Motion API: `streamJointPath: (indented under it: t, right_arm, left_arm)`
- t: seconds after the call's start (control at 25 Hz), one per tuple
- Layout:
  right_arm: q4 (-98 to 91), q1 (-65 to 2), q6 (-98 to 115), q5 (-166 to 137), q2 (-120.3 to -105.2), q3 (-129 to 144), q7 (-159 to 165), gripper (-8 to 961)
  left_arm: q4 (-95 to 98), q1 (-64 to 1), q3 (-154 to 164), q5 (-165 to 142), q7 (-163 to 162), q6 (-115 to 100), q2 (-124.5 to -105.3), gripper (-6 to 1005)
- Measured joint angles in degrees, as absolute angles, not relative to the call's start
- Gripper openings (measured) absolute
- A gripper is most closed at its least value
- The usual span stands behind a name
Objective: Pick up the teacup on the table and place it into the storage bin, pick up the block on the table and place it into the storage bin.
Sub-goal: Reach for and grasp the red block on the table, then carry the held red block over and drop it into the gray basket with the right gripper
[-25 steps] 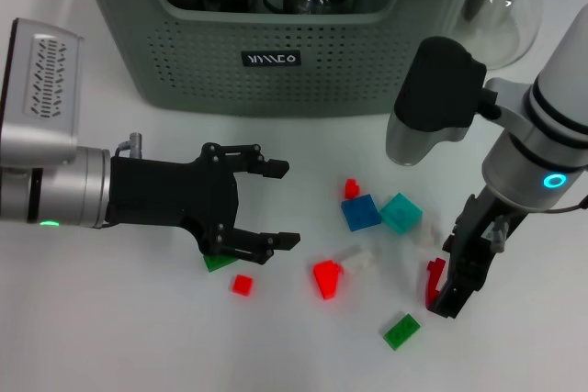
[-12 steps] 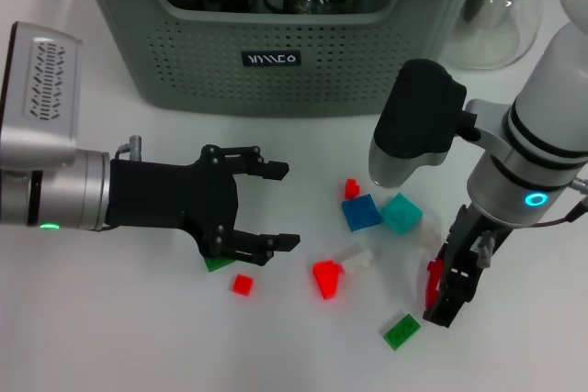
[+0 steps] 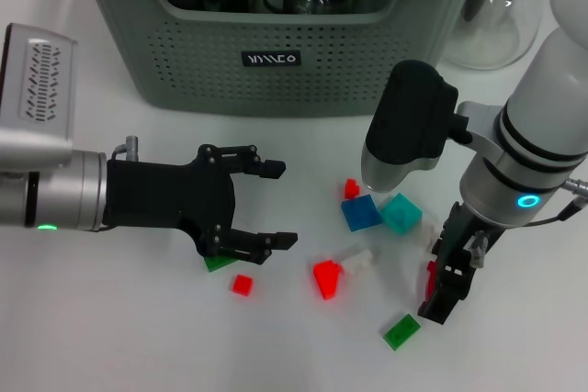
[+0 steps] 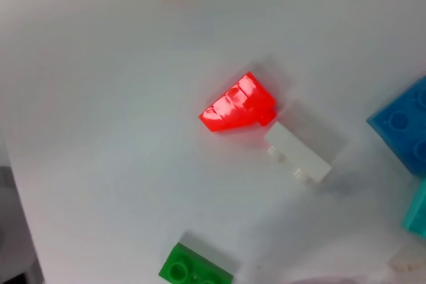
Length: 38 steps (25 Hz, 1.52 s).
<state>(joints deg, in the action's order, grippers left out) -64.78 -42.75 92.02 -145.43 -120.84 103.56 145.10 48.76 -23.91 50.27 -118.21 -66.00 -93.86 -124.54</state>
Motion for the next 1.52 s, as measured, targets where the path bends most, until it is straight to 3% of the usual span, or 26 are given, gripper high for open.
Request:
streamJointPath:
  t: [0.28,0.96,1.52]
  right_arm:
    - [-65.64,-42.37,91.94,-145.76,-120.70,104.20,145.61,912]
    - [-65.66,-42.43,92.04,-145.72,-120.85,104.74,145.78,674]
    - [-70.91,-41.67,96.42,-145.23,-120.36,99.98,145.06,674]
  left_arm:
    - [47.94,-24.11,49.87,-118.21,-65.96,-93.87,-124.49,858]
    - [47.37,-24.18,49.75,-118.20,-65.21,-93.86,-124.45,858]
    - [47.50,-23.99,49.39,-118.12,-65.21,-94.20,-124.45,858]
